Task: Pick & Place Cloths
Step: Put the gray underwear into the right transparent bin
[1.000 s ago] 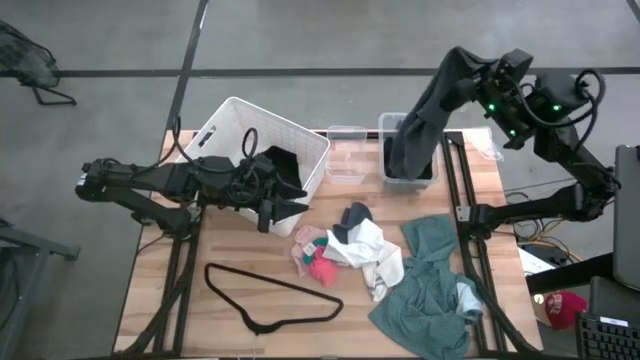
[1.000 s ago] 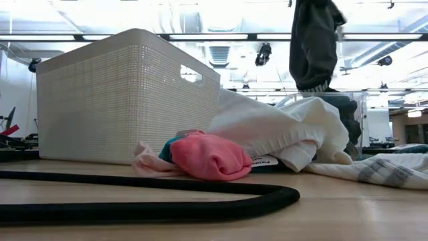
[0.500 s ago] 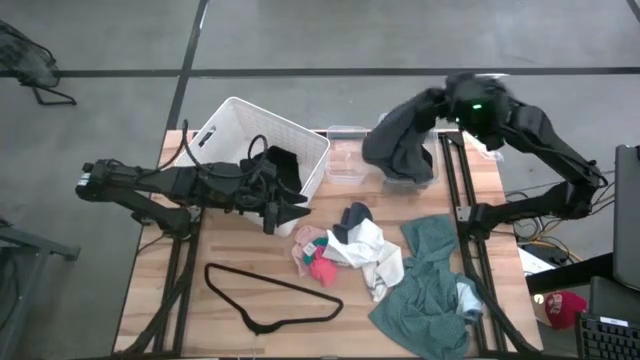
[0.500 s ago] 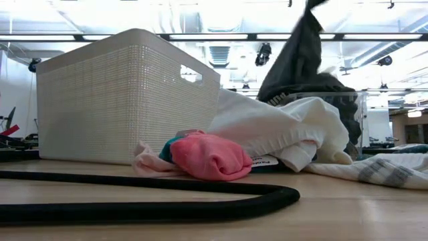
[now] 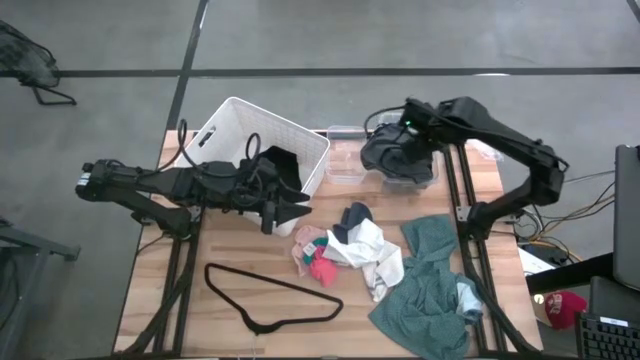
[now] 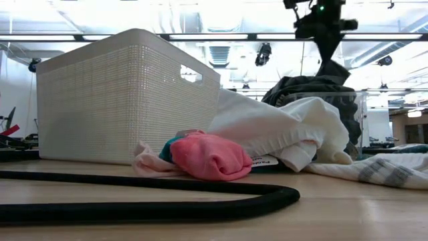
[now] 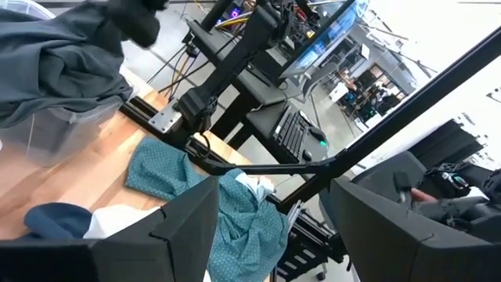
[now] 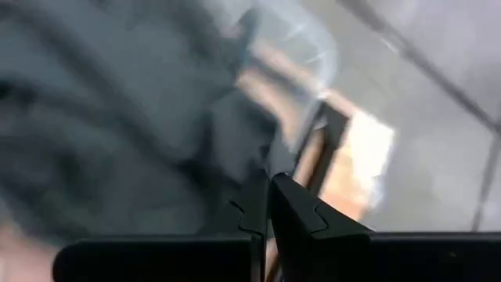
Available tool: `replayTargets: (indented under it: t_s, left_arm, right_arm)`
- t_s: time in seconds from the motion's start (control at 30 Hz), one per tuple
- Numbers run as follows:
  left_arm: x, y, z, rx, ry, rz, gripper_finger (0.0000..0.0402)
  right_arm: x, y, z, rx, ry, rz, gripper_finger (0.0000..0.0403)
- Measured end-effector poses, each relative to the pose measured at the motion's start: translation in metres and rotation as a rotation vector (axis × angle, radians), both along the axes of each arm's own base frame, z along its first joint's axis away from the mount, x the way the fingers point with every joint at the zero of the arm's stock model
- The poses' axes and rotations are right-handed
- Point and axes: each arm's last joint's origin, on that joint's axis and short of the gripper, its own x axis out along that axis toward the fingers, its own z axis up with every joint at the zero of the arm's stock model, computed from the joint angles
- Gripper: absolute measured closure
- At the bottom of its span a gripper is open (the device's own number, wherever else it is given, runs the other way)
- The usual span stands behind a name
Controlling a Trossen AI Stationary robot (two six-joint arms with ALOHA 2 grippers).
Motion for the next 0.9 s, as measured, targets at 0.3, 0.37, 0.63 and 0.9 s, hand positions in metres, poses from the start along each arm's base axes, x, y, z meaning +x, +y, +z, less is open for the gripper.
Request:
replayTargets:
  t_s: [0.3, 0.37, 0.63, 0.9]
  left_arm:
    - [-0.001, -0.004, 0.0, -0.012, 0.003, -0.033, 0.0151]
    - [-0.001, -0.004, 0.0, -0.012, 0.003, -0.036, 0.0151]
    - [-0.001, -0.005, 0.0, -0.012, 0.004, -0.037, 0.0151]
    - [-0.001, -0.005, 0.0, -0.012, 0.005, -0.037, 0.0151]
  right_arm:
    - [0.037, -0.019, -0.026, 0.099, -0.04, 0.083, 0.0394]
    - [0.044, -0.023, -0.036, 0.137, -0.013, 0.096, 0.0394]
    - [0.058, -0.04, -0.086, 0.326, 0.162, 0.126, 0.0394]
    - [0.049, -0.052, -0.132, 0.483, 0.304, 0.105, 0.0394]
